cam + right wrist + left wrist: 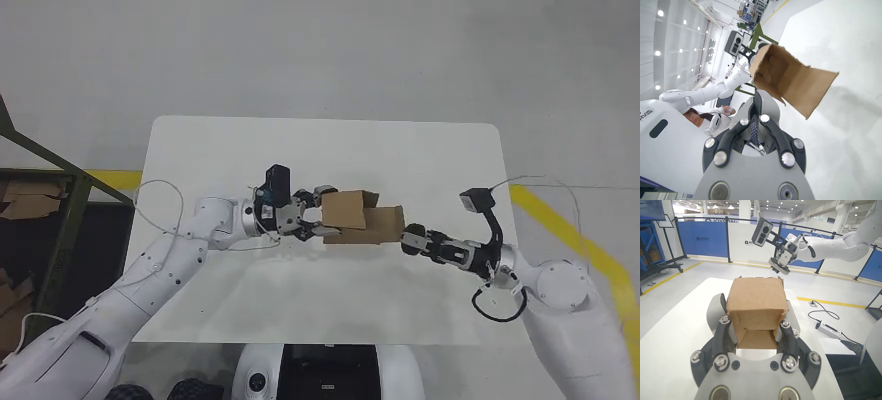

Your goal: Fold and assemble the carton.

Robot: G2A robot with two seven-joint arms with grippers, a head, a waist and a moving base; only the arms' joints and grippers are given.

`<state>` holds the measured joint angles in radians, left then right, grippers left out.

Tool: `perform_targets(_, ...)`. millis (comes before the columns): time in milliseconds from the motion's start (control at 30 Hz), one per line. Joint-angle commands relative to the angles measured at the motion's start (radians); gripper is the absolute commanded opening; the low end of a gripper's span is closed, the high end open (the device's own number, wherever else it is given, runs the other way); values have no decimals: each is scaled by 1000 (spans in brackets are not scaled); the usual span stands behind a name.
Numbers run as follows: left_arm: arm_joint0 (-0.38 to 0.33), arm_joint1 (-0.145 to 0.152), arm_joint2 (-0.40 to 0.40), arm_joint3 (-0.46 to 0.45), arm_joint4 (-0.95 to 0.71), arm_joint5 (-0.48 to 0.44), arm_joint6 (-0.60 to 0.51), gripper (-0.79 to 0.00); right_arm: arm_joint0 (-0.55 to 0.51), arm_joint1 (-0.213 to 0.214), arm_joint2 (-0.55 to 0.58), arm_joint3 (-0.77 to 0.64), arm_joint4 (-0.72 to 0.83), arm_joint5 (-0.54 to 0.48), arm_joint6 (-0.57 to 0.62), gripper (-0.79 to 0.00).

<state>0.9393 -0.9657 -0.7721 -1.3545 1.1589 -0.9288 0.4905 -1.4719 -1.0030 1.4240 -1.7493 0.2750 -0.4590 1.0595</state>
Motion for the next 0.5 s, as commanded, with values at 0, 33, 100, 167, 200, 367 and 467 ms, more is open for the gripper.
perform_targets(0, 3, -1, -6, -1, 1, -1, 0, -296, -2, -1, -16, -12, -26, 16, -15, -785)
perform_targets(33, 5, -2, -8, -4, 2, -2, 0, -296, 0, -1, -22, -14, -35, 22, -19, -785)
perform_targets(100, 9, -4, -12, -10, 5, -7, 1, -296, 7, -1, -33, -11, -50, 31, -23, -785)
perform_targets(167, 12, -6, -15, -15, 6, -14, 0, -286, 20, -3, -48, -4, -68, 39, -37, -785)
perform_targets(200, 13, -7, -16, -18, 10, -15, -2, -292, 28, -4, -56, -1, -75, 43, -45, -785)
perform_targets(367, 21, -12, -22, -25, 22, -27, -1, -292, 70, -9, -93, 13, -90, 54, -70, -785)
perform_targets(467, 24, -15, -25, -27, 28, -34, 3, -299, 100, -13, -125, 20, -94, 65, -70, -785)
